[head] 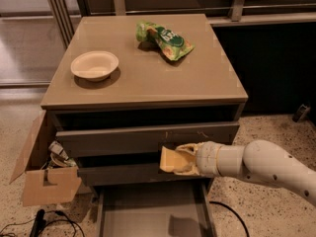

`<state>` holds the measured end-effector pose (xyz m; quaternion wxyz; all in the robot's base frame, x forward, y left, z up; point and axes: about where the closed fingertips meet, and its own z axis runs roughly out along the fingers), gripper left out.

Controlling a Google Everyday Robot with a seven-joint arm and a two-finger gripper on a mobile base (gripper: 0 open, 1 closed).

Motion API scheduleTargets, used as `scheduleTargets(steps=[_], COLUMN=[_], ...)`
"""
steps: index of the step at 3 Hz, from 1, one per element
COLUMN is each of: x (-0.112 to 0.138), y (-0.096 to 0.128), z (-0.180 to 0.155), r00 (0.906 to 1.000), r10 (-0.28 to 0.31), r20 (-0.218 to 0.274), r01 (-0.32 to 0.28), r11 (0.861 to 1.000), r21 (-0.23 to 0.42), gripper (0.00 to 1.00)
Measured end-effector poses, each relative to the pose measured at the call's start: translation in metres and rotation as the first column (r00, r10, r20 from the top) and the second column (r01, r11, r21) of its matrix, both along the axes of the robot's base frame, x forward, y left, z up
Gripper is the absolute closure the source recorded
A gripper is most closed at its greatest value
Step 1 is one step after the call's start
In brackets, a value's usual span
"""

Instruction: Pick sponge from bottom drawer and place on counter

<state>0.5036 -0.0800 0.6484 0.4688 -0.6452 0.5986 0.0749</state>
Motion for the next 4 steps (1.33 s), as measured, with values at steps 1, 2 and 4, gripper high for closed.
scheduleTargets(steps=[1,2,4], x=[0.002,0.003,0.028], y=[-0.009,-0.029,-0.056], z=[0.024,0.094,0.25], r00=[0.9998,0.9965,0.9697], r10=[0.005,0.013,0.032], r20=[0.017,0.083,0.242], r01=[-0.005,-0.012,-0.02], r11=[1.0,1.0,0.998], r21=[0.001,-0.011,-0.053], gripper=[1.0,1.0,1.0])
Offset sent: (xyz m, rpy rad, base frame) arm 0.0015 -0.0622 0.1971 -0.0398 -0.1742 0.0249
